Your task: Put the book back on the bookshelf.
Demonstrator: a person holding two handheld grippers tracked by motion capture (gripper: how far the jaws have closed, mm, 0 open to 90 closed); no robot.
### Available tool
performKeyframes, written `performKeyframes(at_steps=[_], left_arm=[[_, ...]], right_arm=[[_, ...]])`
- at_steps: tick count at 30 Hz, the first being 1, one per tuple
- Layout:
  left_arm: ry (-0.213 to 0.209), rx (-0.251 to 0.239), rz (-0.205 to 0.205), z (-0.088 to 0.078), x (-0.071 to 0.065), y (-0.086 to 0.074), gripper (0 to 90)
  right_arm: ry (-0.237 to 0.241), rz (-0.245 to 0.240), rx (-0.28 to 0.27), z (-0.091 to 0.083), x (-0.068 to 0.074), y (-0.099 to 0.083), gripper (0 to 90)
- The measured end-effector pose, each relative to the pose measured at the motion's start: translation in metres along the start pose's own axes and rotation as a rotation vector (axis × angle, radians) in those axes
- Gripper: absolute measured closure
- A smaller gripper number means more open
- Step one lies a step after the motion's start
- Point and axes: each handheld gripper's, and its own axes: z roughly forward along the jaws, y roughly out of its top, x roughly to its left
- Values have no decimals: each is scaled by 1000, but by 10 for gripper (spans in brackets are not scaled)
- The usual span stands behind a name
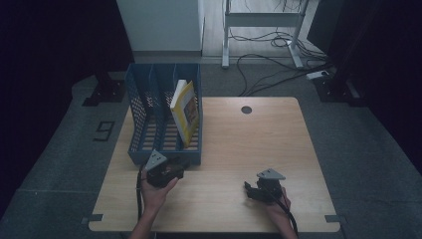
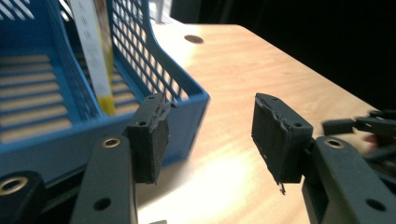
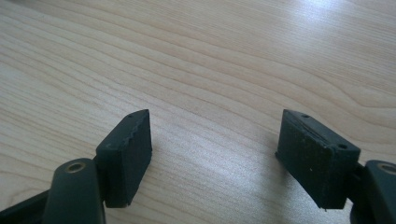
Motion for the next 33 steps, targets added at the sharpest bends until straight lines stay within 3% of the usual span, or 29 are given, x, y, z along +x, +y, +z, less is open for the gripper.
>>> performKeyframes(at_steps=[7, 16, 25, 33], left_arm=[[-2, 37, 0, -5, -4, -17, 451], [6, 113, -15, 2, -1, -40, 443], [-2, 126, -25, 4, 1, -43, 439], [-16, 129, -65, 3, 7, -45, 434]], right_arm=[[0, 0, 0, 0, 0, 0, 256], [0, 0, 0, 0, 0, 0, 256], [1, 0, 0, 0, 0, 0, 256], [0, 0, 0, 0, 0, 0, 256]])
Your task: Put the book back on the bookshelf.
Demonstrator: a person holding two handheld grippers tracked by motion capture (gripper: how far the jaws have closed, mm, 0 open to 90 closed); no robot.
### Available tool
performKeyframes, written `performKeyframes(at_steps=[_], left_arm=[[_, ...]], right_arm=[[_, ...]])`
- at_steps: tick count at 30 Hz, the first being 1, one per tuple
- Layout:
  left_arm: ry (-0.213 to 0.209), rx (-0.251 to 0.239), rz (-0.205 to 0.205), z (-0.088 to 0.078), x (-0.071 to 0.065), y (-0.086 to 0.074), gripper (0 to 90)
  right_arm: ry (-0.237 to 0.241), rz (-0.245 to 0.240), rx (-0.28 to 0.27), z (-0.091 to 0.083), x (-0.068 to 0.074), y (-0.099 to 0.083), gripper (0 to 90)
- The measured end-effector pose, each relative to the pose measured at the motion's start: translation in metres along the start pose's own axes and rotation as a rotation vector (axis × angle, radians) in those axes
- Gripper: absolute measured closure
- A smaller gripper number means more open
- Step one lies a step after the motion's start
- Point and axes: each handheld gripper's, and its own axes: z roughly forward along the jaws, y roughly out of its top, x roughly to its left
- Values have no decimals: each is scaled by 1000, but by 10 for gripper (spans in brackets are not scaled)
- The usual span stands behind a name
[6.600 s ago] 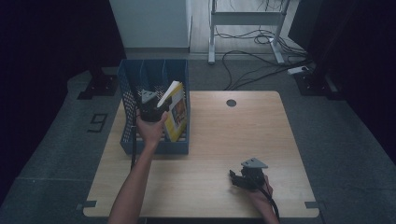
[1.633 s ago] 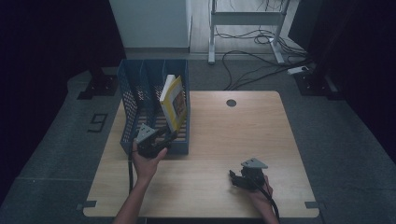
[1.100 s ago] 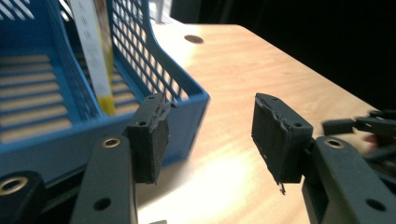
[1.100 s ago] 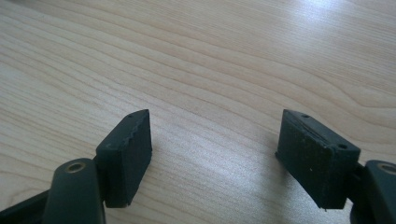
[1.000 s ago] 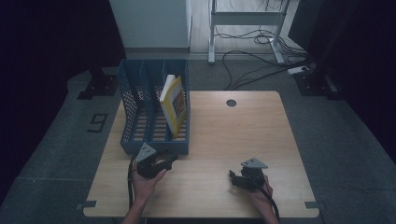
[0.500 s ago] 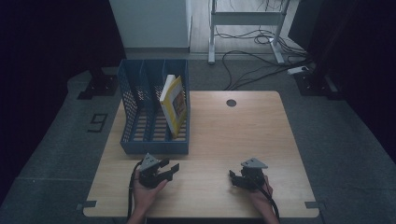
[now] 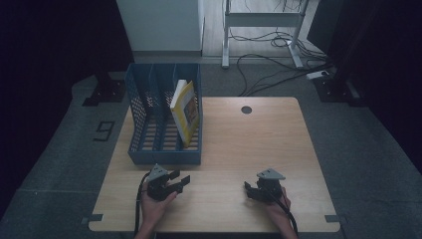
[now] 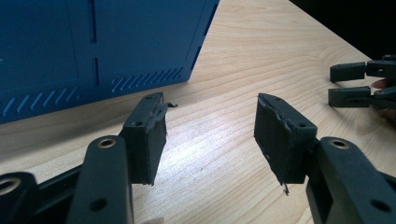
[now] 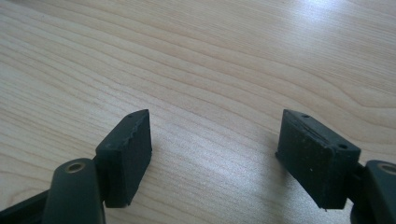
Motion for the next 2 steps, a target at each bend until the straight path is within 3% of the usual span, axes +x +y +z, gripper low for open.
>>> performKeyframes(at_steps=[2], left_arm=[[1, 0, -1, 0, 0, 0, 432]], right_arm=[[0, 0, 0, 0, 0, 0, 256]])
